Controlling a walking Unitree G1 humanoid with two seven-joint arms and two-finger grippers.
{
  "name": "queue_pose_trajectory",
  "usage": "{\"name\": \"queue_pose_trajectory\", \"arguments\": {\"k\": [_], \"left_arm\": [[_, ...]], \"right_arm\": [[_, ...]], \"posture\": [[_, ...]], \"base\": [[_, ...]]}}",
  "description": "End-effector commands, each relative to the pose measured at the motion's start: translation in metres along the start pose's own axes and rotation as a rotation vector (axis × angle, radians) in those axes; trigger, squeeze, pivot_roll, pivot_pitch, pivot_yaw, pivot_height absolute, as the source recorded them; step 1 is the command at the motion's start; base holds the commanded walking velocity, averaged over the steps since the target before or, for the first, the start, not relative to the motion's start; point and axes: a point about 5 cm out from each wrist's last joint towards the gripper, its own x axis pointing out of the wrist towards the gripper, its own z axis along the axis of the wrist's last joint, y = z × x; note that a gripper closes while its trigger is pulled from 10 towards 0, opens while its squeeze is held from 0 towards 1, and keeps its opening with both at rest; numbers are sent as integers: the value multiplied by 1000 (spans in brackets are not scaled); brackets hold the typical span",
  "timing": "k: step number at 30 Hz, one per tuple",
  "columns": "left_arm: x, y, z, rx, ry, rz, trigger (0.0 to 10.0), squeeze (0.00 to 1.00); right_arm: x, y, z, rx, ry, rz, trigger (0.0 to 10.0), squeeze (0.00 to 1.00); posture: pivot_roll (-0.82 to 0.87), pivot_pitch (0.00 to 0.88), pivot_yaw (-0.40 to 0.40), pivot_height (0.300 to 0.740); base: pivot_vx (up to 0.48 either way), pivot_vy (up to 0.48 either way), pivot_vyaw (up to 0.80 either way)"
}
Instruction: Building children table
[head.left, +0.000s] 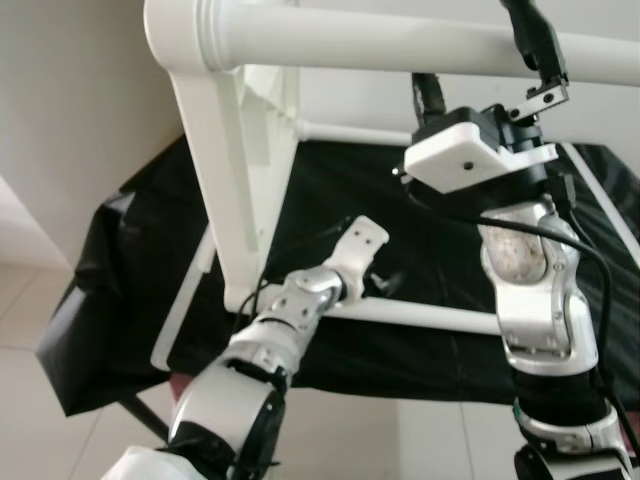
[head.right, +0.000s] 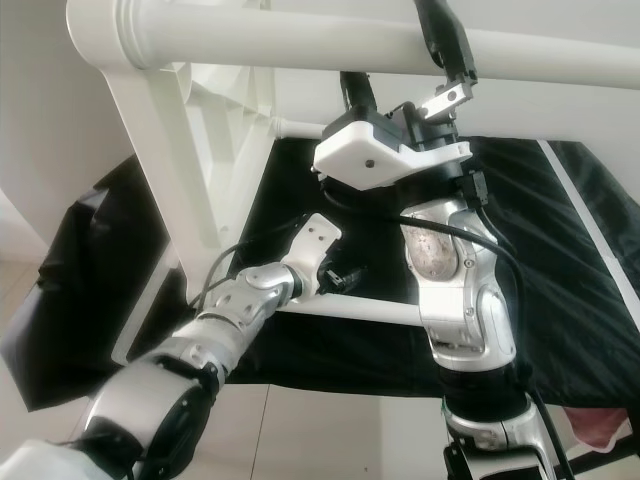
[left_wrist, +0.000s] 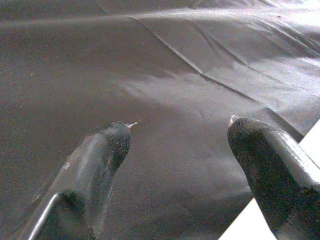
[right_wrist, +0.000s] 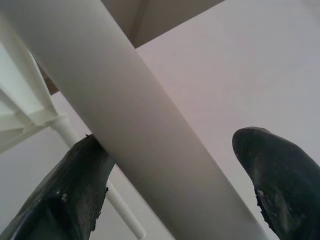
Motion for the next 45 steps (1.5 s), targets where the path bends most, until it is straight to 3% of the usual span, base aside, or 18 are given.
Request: {"name": "queue_pose_trajectory", "arguments": {"k": [1,2,3,6,7,8,16,22,25,29,36,37,38,39,40,41,42,45], "left_arm": [[-12,37,-4,-46,34,634,10000,0],[-15,42,-5,-73,39,667,10000,0],[-20,49,-9,-121,48,705,10000,0],[-21,51,-11,-143,52,714,10000,0],[-24,54,-13,-165,55,731,10000,0],[-28,59,-19,-208,65,751,10000,0],[-51,77,-53,-403,145,875,10000,0],[-65,94,-54,-330,174,973,10000,0],[-83,123,-27,-206,153,1148,10000,0],[-98,144,2,-164,100,1280,10000,0],[-114,169,73,-109,-54,1347,10000,0],[-118,172,104,-73,-125,1340,10000,0],[-124,171,150,-30,-256,1330,10000,0],[-124,171,150,-30,-256,1330,10000,0],[-127,163,190,-4,-364,1285,10000,0],[-127,163,190,-4,-364,1285,10000,0],[-120,140,232,15,-498,1179,10000,0],[-107,114,257,-8,-586,1048,10000,0]], "right_arm": [[4,3,-3,-30,33,54,10000,0],[5,3,-5,-41,48,64,10000,0],[6,3,-5,-55,60,73,6275,0],[6,3,-5,-59,59,76,6275,0],[6,3,-5,-74,57,88,2196,0],[7,1,-5,-87,60,88,0,0],[10,-12,-8,-100,91,55,0,0],[12,-27,-10,-65,132,-8,0,0],[15,-54,-13,96,194,-152,0,0],[17,-78,-16,215,227,-285,0,0],[15,-118,-22,132,234,-450,0,0],[10,-129,-28,134,265,-514,0,0],[1,-138,-38,158,330,-594,0,0],[1,-138,-38,158,330,-594,0,0],[-11,-143,-49,157,390,-649,0,0],[-11,-143,-49,157,390,-649,0,0],[-34,-138,-69,181,527,-693,0,0],[-56,-124,-87,226,636,-680,0,0]], "posture": [[-42,0,-8,740],[-45,0,-7,740],[-48,0,-4,740],[-48,0,-4,740],[-51,0,-2,740],[-54,0,0,740],[-79,0,8,740],[-96,0,19,740],[-115,0,36,740],[-124,0,45,740],[-125,0,54,740],[-111,0,58,740],[-103,0,63,740],[-103,0,63,740],[-98,0,63,740],[-98,0,63,740],[-84,0,59,740],[-84,0,59,740]], "base": [[0,0,0],[0,0,0],[0,0,0],[0,0,0],[0,0,0],[0,0,0],[0,0,0],[0,0,0],[0,0,0],[0,0,0],[0,0,0],[0,0,0],[0,0,0],[0,0,0],[0,0,0],[0,0,0],[0,0,0],[0,0,0]]}}
